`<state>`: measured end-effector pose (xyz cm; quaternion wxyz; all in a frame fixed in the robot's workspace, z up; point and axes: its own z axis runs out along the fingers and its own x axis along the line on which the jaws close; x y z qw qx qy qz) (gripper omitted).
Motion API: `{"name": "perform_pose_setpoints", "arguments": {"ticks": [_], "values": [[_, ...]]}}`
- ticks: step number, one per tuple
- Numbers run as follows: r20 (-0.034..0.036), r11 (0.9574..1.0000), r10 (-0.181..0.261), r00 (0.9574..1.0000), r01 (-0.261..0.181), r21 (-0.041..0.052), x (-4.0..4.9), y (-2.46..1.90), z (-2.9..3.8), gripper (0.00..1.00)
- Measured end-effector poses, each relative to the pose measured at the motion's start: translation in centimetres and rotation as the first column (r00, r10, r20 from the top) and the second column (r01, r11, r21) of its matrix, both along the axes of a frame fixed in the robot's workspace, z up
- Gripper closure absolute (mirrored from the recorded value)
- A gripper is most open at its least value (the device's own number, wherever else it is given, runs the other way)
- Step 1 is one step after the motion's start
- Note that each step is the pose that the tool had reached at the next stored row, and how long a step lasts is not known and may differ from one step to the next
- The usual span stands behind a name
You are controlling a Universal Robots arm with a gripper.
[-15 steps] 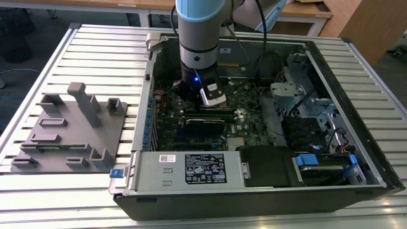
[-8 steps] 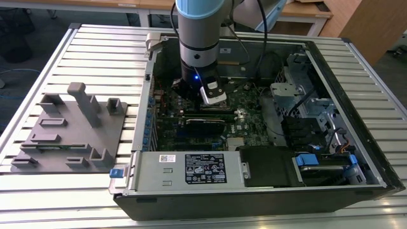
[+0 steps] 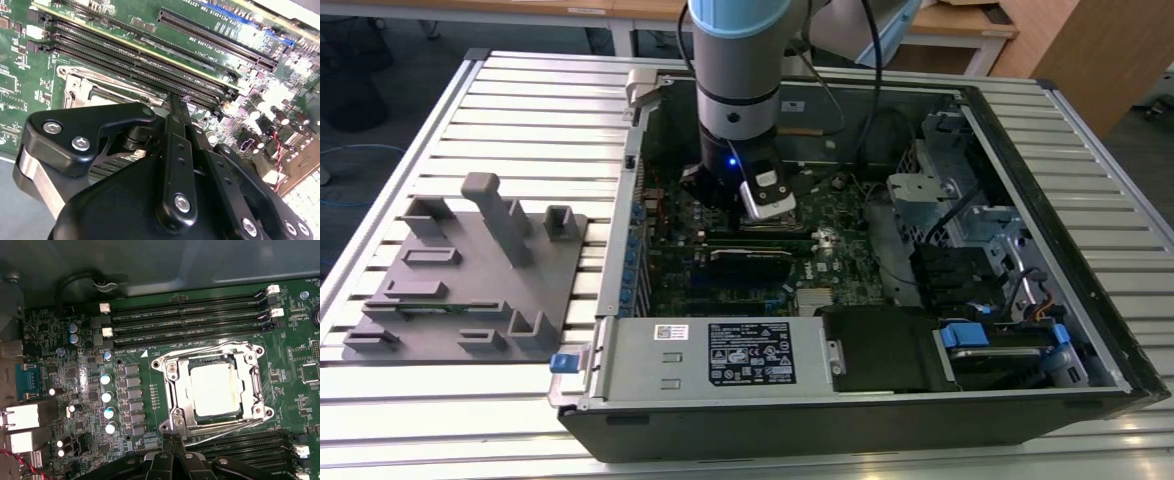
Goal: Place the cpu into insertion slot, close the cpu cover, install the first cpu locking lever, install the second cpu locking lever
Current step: 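Install the second cpu locking lever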
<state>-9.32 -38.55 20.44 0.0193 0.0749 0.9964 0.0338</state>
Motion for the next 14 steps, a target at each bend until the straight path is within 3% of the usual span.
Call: {"name": "perform_pose_setpoints", "arguments": {"ticks": [5, 14], "values": [[0.0001, 0.9986, 0.000, 1.0000, 0.000, 0.0526, 0.00, -0.25, -0.04, 0.90], [-0.0001, 0.9975, 0.000, 1.0000, 0.000, 0.0714, 0.00, -0.67, -0.46, 0.90]]}}
